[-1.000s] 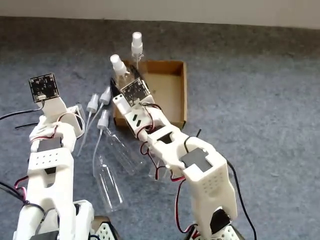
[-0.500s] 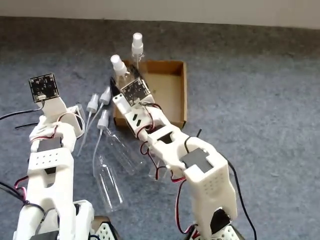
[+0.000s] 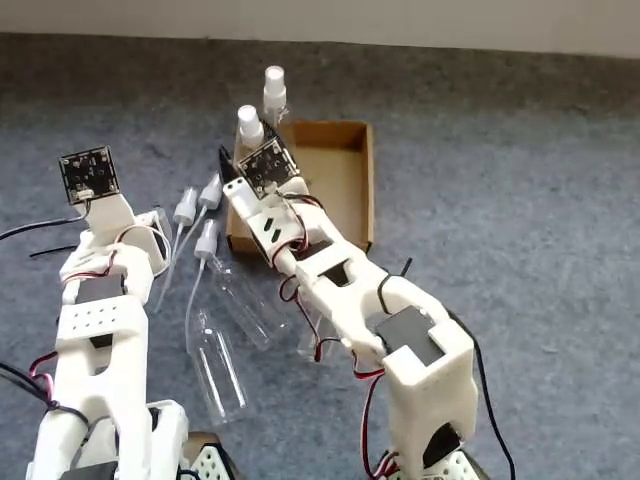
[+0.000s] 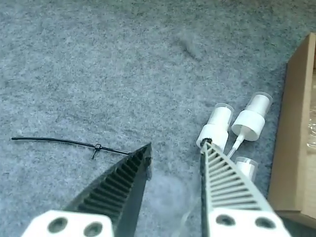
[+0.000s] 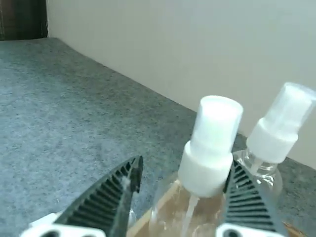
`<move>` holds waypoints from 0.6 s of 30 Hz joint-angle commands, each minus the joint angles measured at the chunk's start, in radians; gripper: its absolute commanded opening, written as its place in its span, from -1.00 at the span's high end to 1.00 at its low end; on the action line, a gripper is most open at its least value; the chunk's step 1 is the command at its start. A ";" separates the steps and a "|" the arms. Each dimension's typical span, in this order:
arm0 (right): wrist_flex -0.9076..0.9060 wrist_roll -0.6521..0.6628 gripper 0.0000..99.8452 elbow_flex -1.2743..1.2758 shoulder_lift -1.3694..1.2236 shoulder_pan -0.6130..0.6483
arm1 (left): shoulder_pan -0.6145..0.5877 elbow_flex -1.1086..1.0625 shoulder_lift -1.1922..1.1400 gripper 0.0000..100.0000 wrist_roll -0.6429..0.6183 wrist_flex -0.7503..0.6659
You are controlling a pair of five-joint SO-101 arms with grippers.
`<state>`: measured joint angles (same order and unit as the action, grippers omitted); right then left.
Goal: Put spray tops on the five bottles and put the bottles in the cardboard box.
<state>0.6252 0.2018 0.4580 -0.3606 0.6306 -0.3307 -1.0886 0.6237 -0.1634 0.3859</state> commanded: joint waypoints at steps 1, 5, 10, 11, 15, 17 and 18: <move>-0.007 0.008 0.57 -0.018 0.070 -0.007 | 0.016 0.045 -0.002 0.68 -0.008 -0.018; -0.061 0.008 0.57 -0.021 0.093 -0.031 | 0.016 0.045 -0.002 0.68 -0.008 -0.018; -0.179 0.008 0.57 -0.021 0.240 -0.030 | 0.016 0.045 -0.002 0.68 -0.008 -0.018; -0.197 0.008 0.57 -0.021 0.272 -0.030 | 0.016 0.045 -0.002 0.68 -0.008 -0.018; -0.275 0.008 0.57 -0.021 0.381 -0.030 | 0.016 0.045 -0.002 0.68 -0.008 -0.018; -0.318 0.008 0.57 -0.021 0.427 -0.031 | 0.016 0.045 -0.002 0.68 -0.008 -0.018; -0.349 0.008 0.57 -0.021 0.453 -0.031 | 0.016 0.045 -0.002 0.68 -0.008 -0.018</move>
<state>0.3337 0.2002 0.4580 -0.0184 0.6153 -0.3307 -1.0886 0.6237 -0.1634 0.3859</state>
